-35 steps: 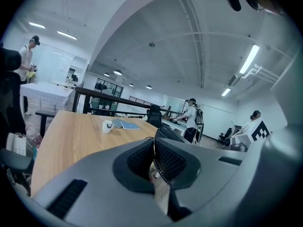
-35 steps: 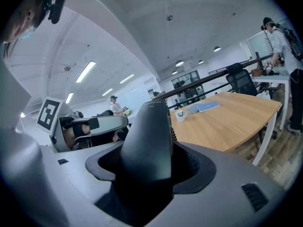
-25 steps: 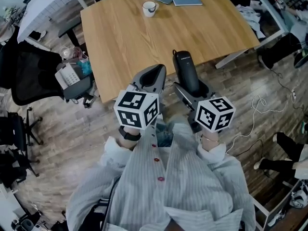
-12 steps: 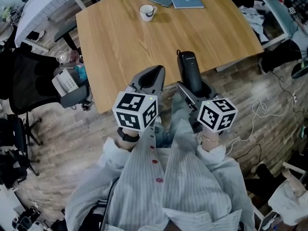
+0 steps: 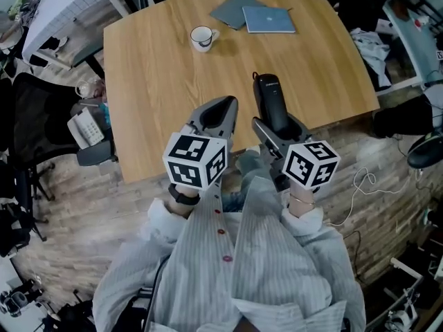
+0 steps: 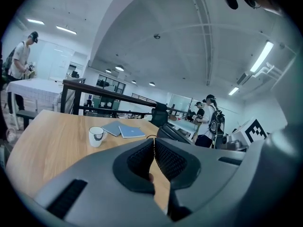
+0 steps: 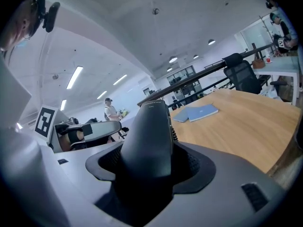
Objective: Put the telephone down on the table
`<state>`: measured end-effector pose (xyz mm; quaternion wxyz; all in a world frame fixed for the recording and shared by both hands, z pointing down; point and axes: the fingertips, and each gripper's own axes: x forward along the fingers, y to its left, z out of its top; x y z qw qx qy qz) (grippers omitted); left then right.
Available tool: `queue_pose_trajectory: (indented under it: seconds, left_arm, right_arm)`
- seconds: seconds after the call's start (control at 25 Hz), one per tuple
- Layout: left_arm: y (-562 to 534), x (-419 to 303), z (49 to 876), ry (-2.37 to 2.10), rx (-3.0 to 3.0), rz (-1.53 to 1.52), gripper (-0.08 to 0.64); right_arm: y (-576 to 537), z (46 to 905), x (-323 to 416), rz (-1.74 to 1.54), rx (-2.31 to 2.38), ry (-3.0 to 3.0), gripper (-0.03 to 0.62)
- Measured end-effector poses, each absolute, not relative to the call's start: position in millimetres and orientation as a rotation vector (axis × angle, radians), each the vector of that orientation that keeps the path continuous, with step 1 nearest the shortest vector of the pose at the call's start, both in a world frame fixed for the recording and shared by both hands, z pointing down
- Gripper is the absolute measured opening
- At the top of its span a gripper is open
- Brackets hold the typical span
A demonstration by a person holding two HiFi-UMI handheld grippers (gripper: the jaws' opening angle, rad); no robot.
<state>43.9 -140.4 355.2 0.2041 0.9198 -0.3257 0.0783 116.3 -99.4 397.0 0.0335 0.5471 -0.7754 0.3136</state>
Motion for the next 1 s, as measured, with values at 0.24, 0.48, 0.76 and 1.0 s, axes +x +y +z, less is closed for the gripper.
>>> queue_pose_trajectory:
  seconds: [0.24, 0.48, 0.76, 1.0]
  left_arm:
    - [-178, 84, 344, -1.005, 2.528, 0.203, 0.017]
    - [-202, 118, 342, -1.100, 2.482, 0.183, 0.017]
    - [-224, 126, 346, -1.185, 2.431, 0.183, 0.017]
    - [-243, 125, 348, -1.194, 2.426, 0.195, 0.017]
  right_arm:
    - [-145, 384, 161, 0.950, 1.580, -2.433, 0.334]
    - [-178, 378, 199, 0.917, 1.470, -2.474, 0.334]
    - [-207, 385, 206, 0.925, 1.342, -2.497, 0.334]
    - [-225, 388, 199, 0.940, 1.314, -2.499, 0.334]
